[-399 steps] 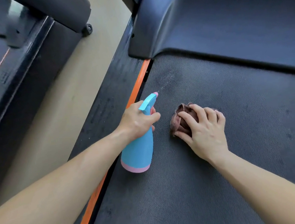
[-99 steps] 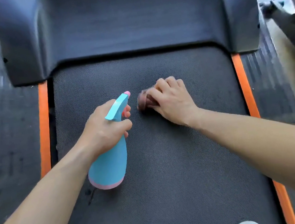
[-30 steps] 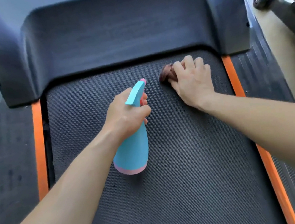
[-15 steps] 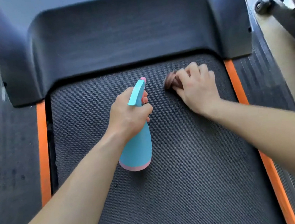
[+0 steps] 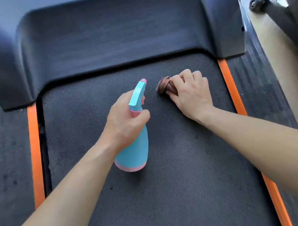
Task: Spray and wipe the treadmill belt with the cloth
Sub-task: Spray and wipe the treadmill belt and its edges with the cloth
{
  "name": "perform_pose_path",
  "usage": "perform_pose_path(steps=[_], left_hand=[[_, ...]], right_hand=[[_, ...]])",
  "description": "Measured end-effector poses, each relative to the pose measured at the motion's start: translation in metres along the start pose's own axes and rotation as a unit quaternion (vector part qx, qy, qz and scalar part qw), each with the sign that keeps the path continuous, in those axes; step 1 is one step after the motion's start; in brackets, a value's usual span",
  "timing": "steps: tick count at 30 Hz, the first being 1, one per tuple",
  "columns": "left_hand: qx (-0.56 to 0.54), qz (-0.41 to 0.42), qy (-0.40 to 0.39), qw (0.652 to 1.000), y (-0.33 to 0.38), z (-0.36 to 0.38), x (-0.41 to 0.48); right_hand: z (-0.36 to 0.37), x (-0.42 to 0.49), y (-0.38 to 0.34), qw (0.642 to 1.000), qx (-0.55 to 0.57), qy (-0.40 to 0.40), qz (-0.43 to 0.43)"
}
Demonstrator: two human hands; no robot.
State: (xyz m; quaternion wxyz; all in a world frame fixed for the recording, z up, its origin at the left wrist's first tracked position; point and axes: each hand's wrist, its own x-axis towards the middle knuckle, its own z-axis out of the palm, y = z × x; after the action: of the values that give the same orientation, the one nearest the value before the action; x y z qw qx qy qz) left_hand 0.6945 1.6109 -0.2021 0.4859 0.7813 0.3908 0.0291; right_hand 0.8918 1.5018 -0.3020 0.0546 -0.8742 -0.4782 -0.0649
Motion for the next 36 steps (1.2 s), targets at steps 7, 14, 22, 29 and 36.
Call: perform_pose_path(steps=[7, 14, 22, 29, 36], left_hand=[[-0.109, -0.052, -0.039, 0.992, -0.022, -0.001, -0.011], [-0.141, -0.065, -0.060, 0.986, -0.023, 0.006, -0.013], [-0.088, -0.045, -0.099, 0.990, -0.009, 0.012, -0.011], [-0.071, -0.034, -0.078, 0.994, 0.007, 0.012, -0.010], [-0.069, -0.020, -0.075, 0.995, 0.019, 0.019, -0.008]], right_hand=[[-0.016, -0.091, -0.008, 0.983, 0.045, -0.018, -0.175], [-0.011, -0.014, 0.017, 0.999, 0.010, -0.046, 0.017], [-0.026, -0.122, 0.030, 0.979, 0.032, -0.050, -0.194], [-0.017, -0.053, 0.022, 0.999, -0.004, -0.041, 0.020], [-0.024, -0.113, 0.037, 0.987, 0.017, -0.028, -0.158]])
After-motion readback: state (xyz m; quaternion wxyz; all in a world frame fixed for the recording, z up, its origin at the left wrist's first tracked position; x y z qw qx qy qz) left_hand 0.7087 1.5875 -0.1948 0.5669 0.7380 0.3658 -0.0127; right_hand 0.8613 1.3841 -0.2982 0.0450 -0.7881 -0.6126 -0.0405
